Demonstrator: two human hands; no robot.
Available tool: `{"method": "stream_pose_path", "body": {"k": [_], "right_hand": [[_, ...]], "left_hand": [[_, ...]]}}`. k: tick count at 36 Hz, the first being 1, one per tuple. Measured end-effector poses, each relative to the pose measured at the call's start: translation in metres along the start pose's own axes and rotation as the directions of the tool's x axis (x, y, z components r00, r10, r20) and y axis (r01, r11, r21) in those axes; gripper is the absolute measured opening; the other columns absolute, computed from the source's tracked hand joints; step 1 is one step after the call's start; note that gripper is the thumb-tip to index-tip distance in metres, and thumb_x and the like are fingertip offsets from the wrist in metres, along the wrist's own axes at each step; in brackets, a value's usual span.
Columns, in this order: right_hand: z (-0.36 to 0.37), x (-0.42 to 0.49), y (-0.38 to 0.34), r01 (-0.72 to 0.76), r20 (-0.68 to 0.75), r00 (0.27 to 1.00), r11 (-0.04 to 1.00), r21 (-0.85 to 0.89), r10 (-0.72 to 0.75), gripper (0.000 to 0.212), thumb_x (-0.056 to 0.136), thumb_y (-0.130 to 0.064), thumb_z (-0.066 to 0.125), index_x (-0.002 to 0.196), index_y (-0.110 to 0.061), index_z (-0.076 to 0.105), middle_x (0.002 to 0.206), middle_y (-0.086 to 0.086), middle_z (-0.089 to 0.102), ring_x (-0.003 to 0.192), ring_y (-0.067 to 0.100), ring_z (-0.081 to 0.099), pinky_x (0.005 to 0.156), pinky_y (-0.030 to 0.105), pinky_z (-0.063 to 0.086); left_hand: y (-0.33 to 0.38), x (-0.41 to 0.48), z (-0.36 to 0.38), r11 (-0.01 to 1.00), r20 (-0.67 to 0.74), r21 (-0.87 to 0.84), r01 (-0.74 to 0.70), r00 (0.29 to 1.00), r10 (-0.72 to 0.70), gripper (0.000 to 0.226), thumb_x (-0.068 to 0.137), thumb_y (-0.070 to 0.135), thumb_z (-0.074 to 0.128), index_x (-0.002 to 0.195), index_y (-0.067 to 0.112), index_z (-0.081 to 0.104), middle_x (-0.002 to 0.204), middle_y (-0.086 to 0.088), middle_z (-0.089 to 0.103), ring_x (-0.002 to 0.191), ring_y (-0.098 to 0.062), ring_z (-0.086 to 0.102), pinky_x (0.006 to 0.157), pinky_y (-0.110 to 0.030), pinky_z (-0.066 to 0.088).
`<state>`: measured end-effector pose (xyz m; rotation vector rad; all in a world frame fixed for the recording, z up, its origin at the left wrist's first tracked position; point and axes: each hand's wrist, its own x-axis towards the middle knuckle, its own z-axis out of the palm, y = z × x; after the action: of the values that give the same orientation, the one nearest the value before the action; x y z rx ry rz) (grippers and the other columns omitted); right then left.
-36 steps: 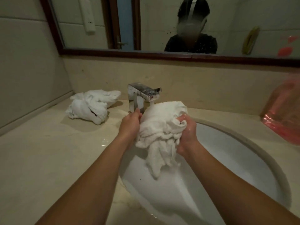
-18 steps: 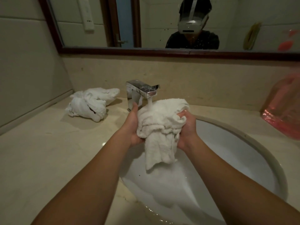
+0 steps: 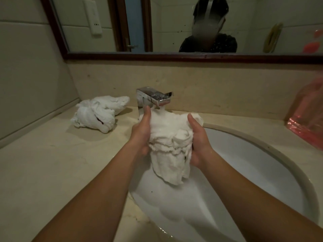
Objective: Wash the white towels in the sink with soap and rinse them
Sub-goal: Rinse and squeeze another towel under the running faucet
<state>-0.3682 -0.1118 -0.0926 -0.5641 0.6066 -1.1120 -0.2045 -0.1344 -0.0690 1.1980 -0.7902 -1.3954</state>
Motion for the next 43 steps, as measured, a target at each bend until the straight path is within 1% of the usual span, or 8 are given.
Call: {"method": "stream_pose_path", "body": {"k": [12, 16, 21, 25, 31, 35, 40, 43], "right_hand": [[0.000, 0.005, -0.004, 0.066, -0.070, 0.995, 0.997, -0.031, -0.068, 0.051, 0.106, -0.040, 0.057, 0.142, -0.004, 0.063, 0.135, 0.026, 0.069, 0.125, 0.047, 0.066, 0.113, 0.061, 0.046], [-0.005, 0.015, -0.001, 0.107, -0.152, 0.980, 0.983, -0.150, -0.129, 0.058, 0.100, -0.046, 0.067, 0.143, -0.008, 0.062, 0.133, 0.020, 0.071, 0.122, 0.042, 0.069, 0.113, 0.060, 0.049], [-0.009, 0.018, 0.006, 0.089, -0.247, 0.949, 0.918, -0.385, -0.195, 0.067, 0.090, -0.065, 0.070, 0.142, -0.023, 0.062, 0.130, 0.004, 0.076, 0.119, 0.029, 0.073, 0.112, 0.053, 0.051], [-0.006, 0.013, 0.012, 0.018, -0.178, 0.982, 0.964, -0.267, -0.068, 0.073, 0.094, -0.069, 0.064, 0.147, -0.019, 0.059, 0.138, 0.014, 0.070, 0.127, 0.036, 0.068, 0.118, 0.055, 0.045], [0.006, 0.009, 0.018, 0.002, -0.132, 0.991, 1.000, -0.031, -0.006, 0.090, 0.091, -0.080, 0.054, 0.147, -0.010, 0.057, 0.135, 0.029, 0.067, 0.124, 0.049, 0.066, 0.115, 0.063, 0.045], [0.011, 0.007, 0.015, 0.033, -0.175, 0.984, 0.997, -0.069, -0.044, 0.099, 0.085, -0.091, 0.046, 0.144, -0.013, 0.062, 0.135, 0.024, 0.069, 0.125, 0.046, 0.067, 0.116, 0.063, 0.043], [0.001, 0.025, 0.020, 0.037, -0.437, 0.889, 0.973, -0.230, -0.137, 0.139, 0.032, -0.109, 0.063, 0.144, -0.027, 0.061, 0.132, 0.008, 0.073, 0.119, 0.039, 0.070, 0.108, 0.061, 0.052], [0.013, 0.013, 0.014, 0.067, -0.478, 0.844, 0.931, -0.358, -0.244, 0.108, 0.066, -0.102, 0.056, 0.137, -0.020, 0.062, 0.126, 0.003, 0.072, 0.116, 0.030, 0.069, 0.108, 0.051, 0.054]], "left_hand": [[-0.008, 0.000, -0.001, 0.993, 0.133, 0.097, -0.066, 0.990, 0.052, 0.099, 0.062, 0.085, 0.082, 0.138, 0.023, 0.068, 0.126, -0.008, 0.077, 0.112, -0.031, 0.076, 0.103, -0.054, 0.058], [-0.002, 0.000, 0.001, 0.984, -0.029, 0.104, -0.147, 0.988, 0.150, 0.068, 0.080, 0.071, 0.078, 0.128, 0.025, 0.067, 0.117, -0.003, 0.076, 0.102, -0.022, 0.076, 0.088, -0.043, 0.064], [-0.003, 0.007, -0.003, 0.981, -0.104, -0.044, -0.187, 0.978, 0.182, 0.075, 0.087, 0.056, 0.082, 0.145, 0.020, 0.052, 0.126, -0.010, 0.073, 0.105, -0.028, 0.077, 0.084, -0.049, 0.066], [-0.003, 0.007, -0.004, 0.966, -0.080, -0.093, -0.241, 0.969, 0.234, 0.073, 0.088, 0.054, 0.081, 0.142, 0.013, 0.056, 0.125, -0.014, 0.075, 0.105, -0.030, 0.078, 0.086, -0.053, 0.065], [-0.007, 0.004, -0.001, 0.982, -0.037, 0.044, -0.181, 0.982, 0.183, 0.106, 0.052, 0.084, 0.082, 0.132, 0.016, 0.067, 0.114, -0.005, 0.080, 0.101, -0.025, 0.079, 0.092, -0.048, 0.064], [-0.007, 0.005, 0.000, 0.993, 0.018, 0.077, -0.092, 0.996, 0.091, 0.115, 0.047, 0.102, 0.070, 0.133, 0.025, 0.068, 0.116, -0.002, 0.080, 0.105, -0.026, 0.078, 0.098, -0.049, 0.061], [-0.006, -0.004, 0.005, 0.993, 0.019, 0.072, -0.096, 0.995, 0.095, 0.069, 0.074, 0.080, 0.076, 0.114, 0.025, 0.067, 0.111, -0.005, 0.079, 0.099, -0.026, 0.079, 0.090, -0.050, 0.064], [-0.006, -0.008, 0.010, 0.996, -0.033, 0.068, -0.062, 0.997, 0.065, 0.064, 0.080, 0.077, 0.071, 0.115, 0.024, 0.065, 0.107, -0.005, 0.078, 0.094, -0.025, 0.079, 0.081, -0.045, 0.067]]}}
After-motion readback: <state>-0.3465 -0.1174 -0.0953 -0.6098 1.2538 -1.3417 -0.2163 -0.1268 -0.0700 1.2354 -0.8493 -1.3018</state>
